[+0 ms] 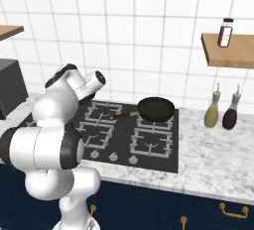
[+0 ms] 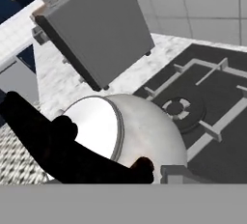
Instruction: Pick the kettle from the counter and place it on a stove burner. Then turn the burner on.
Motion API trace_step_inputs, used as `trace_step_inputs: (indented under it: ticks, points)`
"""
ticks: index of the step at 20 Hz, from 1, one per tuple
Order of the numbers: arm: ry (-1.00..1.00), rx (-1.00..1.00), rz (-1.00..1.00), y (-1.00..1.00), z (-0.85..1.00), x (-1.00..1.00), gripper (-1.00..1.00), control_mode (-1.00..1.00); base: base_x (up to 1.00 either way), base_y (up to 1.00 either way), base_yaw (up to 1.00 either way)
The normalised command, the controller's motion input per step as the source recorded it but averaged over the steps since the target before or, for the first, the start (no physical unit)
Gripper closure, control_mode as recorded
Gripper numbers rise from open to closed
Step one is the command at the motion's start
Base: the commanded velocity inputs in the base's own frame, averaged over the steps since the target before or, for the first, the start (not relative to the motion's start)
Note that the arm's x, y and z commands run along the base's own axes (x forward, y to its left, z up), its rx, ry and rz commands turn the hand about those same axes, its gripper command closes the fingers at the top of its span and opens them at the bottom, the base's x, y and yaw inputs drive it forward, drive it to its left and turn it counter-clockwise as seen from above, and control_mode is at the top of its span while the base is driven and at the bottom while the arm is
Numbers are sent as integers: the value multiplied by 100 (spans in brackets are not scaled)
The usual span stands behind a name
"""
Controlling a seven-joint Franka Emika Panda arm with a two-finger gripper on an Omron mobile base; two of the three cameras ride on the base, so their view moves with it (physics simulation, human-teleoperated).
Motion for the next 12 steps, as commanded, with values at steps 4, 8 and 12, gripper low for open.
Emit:
trace_step_inputs:
  ticks: [4,8,12]
  points:
    - [4,0,-34,51,-16,36,100,-100,0,0,0]
    - [7,-9,-26,93,0,49,100,-100,0,0,0]
    - [25,-1,-5,65,-13,44,100,-100,0,0,0]
